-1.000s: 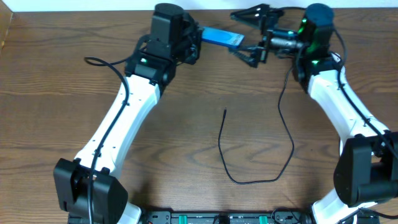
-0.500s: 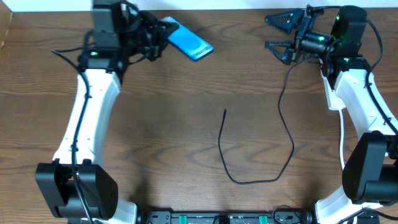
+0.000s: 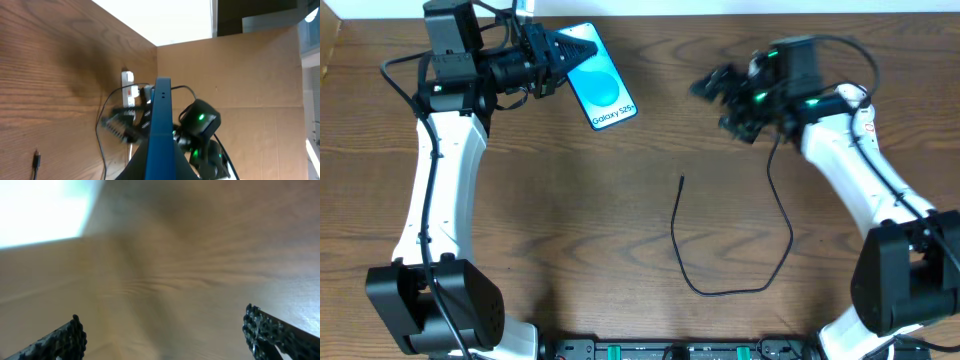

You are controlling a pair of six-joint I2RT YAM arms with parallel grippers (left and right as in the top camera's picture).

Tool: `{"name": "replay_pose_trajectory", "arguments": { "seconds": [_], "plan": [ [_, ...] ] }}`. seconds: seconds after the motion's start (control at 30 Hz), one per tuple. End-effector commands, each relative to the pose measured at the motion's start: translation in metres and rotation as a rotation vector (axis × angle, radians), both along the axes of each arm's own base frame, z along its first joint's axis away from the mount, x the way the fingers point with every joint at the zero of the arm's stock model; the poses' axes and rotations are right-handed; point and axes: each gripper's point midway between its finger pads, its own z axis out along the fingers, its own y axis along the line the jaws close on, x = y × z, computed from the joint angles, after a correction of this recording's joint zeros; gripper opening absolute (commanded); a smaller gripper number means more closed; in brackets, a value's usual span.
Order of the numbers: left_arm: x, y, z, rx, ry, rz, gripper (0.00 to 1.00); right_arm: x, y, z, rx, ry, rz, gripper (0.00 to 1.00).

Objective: Plug charger to phone and switch on socket
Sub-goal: 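Move the right gripper down toward the black cable on the table, then lower the right gripper and grasp the cable's connector end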

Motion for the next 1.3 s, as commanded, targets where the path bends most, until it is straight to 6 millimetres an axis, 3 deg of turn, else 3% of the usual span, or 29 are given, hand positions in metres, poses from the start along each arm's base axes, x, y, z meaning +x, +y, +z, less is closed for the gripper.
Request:
{"name": "replay_pose_trajectory", "arguments": {
  "seconds": [0.0,0.23,0.6,1.07,1.27],
  "plan": [
    [-0.010,-0.003,0.012,-0.015,-0.044,-0.050,0.07,-0.012,0.000,-0.025,-0.303,-0.042,-0.008,0.99],
    [-0.011,-0.003,0.009,-0.017,-0.029,-0.049,0.07,-0.048,0.018,-0.051,-0.536,-0.015,0.054,0.99],
    [-0.007,-0.001,0.006,0.002,-0.031,-0.025,0.07,-0.073,0.041,-0.109,-0.512,0.133,0.213,0.99],
    [-0.008,-0.001,0.002,0.017,-0.033,-0.026,0.07,-0.102,0.047,-0.144,-0.544,0.278,0.233,0.96],
    [-0.008,-0.001,0.002,0.017,-0.033,-0.026,0.07,-0.106,0.046,-0.149,-0.578,0.290,0.223,0.82]
  ]
}}
